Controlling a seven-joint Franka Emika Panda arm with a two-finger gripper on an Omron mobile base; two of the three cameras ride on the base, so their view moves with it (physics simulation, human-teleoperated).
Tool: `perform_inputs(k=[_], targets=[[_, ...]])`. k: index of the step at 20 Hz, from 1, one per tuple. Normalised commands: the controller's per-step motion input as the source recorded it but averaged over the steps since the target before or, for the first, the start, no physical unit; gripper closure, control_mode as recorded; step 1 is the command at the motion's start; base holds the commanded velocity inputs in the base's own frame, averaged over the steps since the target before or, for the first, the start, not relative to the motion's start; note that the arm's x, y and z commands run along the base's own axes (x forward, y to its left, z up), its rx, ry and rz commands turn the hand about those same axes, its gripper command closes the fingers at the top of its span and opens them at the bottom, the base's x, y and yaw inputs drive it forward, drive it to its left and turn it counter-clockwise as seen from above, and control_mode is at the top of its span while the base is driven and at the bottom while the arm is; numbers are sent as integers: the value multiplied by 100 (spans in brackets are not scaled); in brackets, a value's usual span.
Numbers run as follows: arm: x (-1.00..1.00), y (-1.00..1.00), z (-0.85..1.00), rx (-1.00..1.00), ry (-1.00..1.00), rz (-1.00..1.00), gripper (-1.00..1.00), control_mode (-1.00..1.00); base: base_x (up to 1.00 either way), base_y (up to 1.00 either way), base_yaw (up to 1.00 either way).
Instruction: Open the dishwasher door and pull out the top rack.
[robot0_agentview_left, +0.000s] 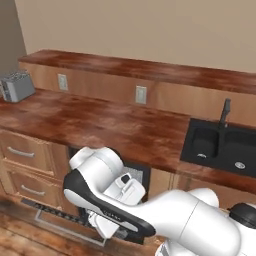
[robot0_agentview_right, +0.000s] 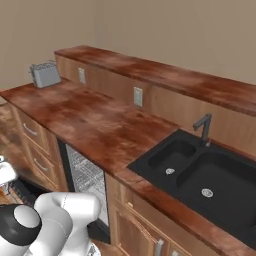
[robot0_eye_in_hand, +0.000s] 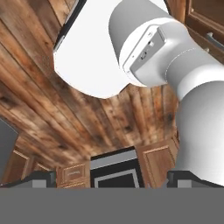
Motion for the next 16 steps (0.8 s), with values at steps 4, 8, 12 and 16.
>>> perform_inputs(k=[4,8,12,16], targets=[[0,0,0,0,0,0,-100,100,0,-67,34],[0,0,0,0,0,0,-100,100,0,-65,34],[0,0,0,0,0,0,-100,100,-7,-26,32],[0,0,0,0,0,0,-100,100,7,0,24]])
